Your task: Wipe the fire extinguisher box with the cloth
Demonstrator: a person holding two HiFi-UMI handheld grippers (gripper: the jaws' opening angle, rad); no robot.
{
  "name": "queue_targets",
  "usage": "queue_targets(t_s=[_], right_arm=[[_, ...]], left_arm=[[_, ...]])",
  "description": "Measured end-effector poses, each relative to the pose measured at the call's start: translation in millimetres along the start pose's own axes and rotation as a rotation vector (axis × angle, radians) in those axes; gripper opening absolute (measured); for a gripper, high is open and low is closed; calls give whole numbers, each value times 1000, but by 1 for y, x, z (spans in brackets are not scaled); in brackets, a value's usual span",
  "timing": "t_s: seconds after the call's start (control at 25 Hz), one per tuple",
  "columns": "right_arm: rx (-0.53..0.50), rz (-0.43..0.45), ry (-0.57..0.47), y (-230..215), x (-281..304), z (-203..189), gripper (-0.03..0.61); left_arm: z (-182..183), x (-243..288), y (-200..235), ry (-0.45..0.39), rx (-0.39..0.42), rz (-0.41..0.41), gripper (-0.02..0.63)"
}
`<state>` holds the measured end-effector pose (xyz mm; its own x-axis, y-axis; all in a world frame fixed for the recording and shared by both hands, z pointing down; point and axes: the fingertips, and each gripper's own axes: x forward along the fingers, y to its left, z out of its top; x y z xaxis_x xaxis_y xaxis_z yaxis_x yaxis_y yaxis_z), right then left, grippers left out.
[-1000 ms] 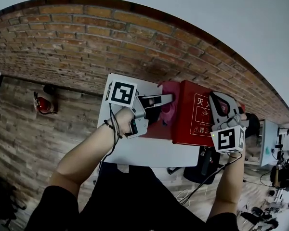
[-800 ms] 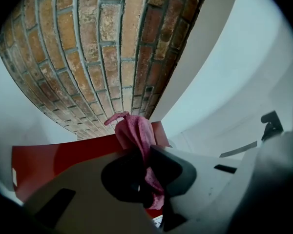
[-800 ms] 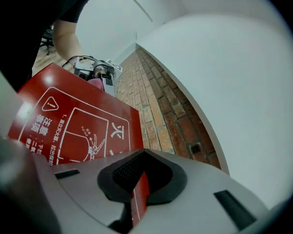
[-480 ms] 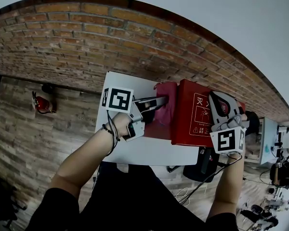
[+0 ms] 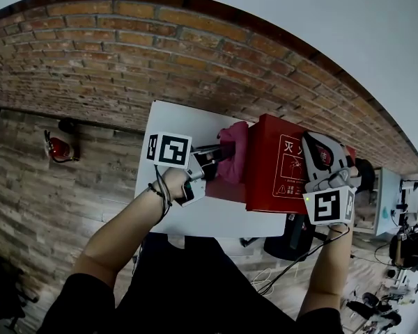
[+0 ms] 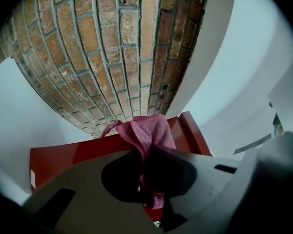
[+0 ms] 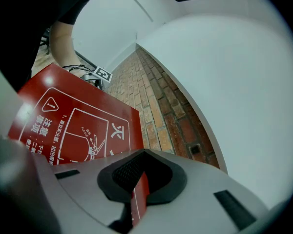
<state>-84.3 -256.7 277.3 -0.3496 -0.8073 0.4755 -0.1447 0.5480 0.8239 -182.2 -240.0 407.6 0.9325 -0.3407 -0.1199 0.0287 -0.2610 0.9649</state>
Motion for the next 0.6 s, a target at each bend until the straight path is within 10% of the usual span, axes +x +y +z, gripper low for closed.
queue_targets(t_s=[0.6], right_arm=[[1,-1,3,2,-2,2,17]], left_arm=[[-7,-6,35,27,44,94,58]])
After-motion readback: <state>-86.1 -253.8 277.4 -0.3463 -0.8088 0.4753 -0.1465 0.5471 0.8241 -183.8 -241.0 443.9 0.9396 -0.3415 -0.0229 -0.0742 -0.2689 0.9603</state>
